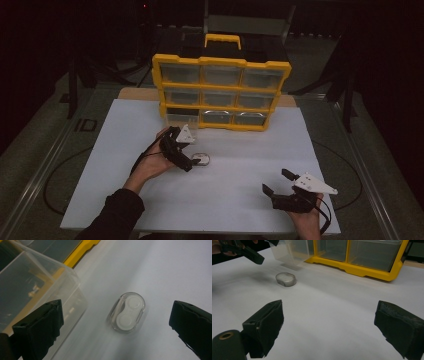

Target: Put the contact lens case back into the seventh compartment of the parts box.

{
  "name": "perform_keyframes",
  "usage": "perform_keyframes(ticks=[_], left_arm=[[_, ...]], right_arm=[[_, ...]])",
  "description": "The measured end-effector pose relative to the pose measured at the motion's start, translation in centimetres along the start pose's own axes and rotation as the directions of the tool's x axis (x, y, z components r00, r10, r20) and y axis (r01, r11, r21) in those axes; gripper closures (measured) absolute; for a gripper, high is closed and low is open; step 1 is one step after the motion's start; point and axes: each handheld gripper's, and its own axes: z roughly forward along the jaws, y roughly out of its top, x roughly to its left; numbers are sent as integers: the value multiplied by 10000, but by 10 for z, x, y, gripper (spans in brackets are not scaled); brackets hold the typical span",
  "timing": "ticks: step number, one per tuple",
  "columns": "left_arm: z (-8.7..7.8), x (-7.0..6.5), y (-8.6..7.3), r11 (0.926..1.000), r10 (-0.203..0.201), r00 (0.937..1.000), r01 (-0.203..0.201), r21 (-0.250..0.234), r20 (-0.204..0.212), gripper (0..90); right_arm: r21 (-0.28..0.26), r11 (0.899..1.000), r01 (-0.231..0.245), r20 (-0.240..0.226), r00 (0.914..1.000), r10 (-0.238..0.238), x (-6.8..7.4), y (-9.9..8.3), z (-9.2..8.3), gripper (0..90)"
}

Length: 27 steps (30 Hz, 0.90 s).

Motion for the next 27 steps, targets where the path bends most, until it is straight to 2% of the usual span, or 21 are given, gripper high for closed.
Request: perform_keyframes(ticks=[10,27], left_arm=[[10,-7,5,9978,211,9992,-231,622,329,4],[32,-17,7,9923,377,9977,-440,1159,557,10]], right_arm=[[-4,10000,5,-4,10000,-5,0,0,0,84],[-33,10000,10,-24,10000,-10,0,0,0,84]])
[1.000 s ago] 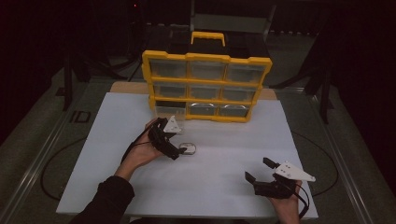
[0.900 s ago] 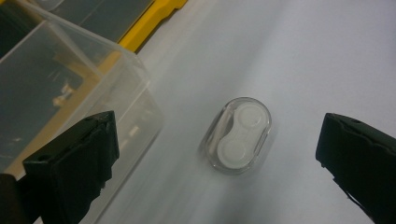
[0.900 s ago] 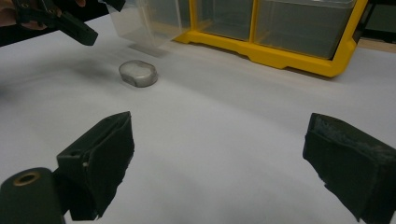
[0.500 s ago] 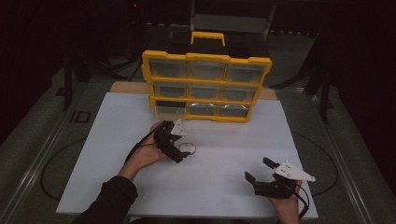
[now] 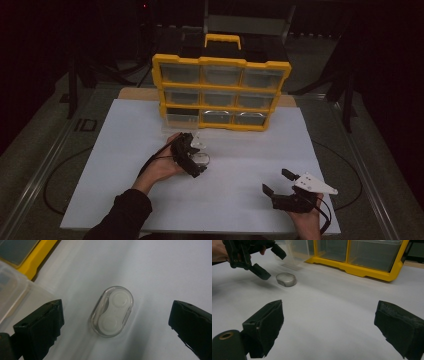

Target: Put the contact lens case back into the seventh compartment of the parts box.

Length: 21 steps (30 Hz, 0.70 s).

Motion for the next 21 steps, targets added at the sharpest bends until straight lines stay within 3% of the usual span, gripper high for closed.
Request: perform_keyframes(ticks=[11,21], left_arm=[[11,-3,2,9996,25,10000,-24,286,-43,20],[19,-4,0,9990,145,9992,-130,427,-361,157]], right_arm=[[15,10000,-24,-18,10000,24,0,0,0,84],[22,10000,-3,-20,10000,3,0,0,0,84]])
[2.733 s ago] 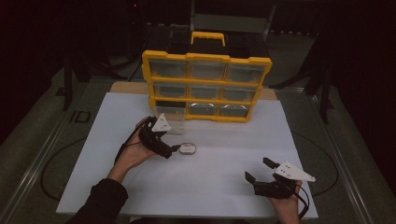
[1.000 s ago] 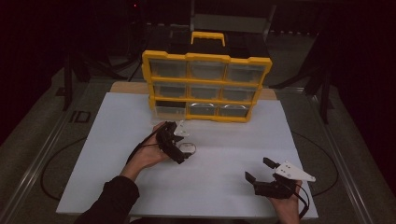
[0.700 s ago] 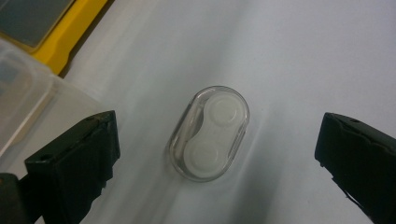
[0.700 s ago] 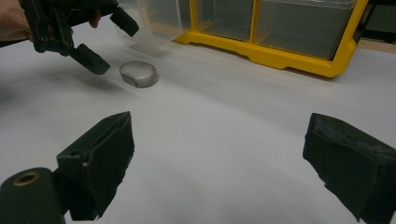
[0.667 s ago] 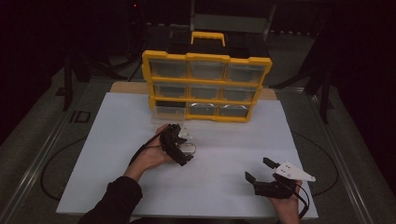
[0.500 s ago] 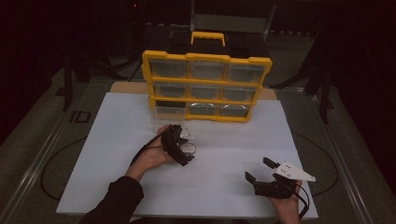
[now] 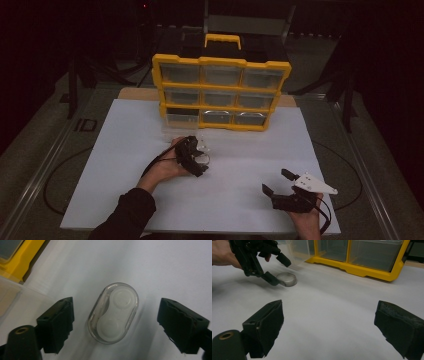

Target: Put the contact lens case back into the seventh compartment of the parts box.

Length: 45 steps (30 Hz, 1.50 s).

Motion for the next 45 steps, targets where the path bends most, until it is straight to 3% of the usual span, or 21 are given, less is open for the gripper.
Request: perform_keyframes(ticks=[3,13,19,27,35,45], left_arm=[[2,2,-1,9999,117,9999,-117,35,-20,201],[10,8,-4,9998,-31,9998,27,180,189,336],[12,12,-5,9994,-272,9980,260,208,569,396],[12,15,-1,9982,-249,9938,189,562,1081,487],[13,17,-1,9965,-668,9897,598,587,1263,497],[12,17,0,9954,-740,9894,655,703,1252,499]], right_arm=[[-1,10000,0,-9,10000,0,0,0,0,84],[-9,10000,-33,-42,10000,33,-1,0,0,84],[-21,10000,-53,-33,10000,53,-1,0,0,84],[11,10000,-36,-48,10000,36,-1,0,0,84],[26,10000,-37,-56,10000,38,-1,0,0,84],[0,10000,-31,-41,10000,31,-1,0,0,84]])
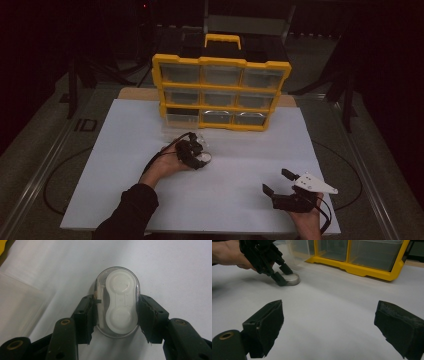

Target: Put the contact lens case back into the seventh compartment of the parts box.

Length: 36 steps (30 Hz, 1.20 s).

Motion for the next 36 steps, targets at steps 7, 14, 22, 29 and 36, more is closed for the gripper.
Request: perform_keyframes(ticks=[7,14,22,29,36], left_arm=[[-3,0,0,10000,43,10000,-42,78,-61,499],[-10,-1,0,10000,31,10000,-31,-40,-90,498],[-19,-2,1,9998,51,9999,-54,-199,-126,499],[-29,-3,3,9994,17,9998,-23,-338,-190,499],[-34,-5,5,9990,147,9996,-157,-413,-233,499]], right_arm=[[16,10000,5,-4,10000,-5,0,0,0,84],[27,10000,-8,-15,10000,8,0,0,0,84],[31,10000,-9,-11,10000,9,0,0,0,84],[41,10000,-17,-20,10000,17,0,0,0,84],[47,10000,-13,-24,10000,13,0,0,0,84]])
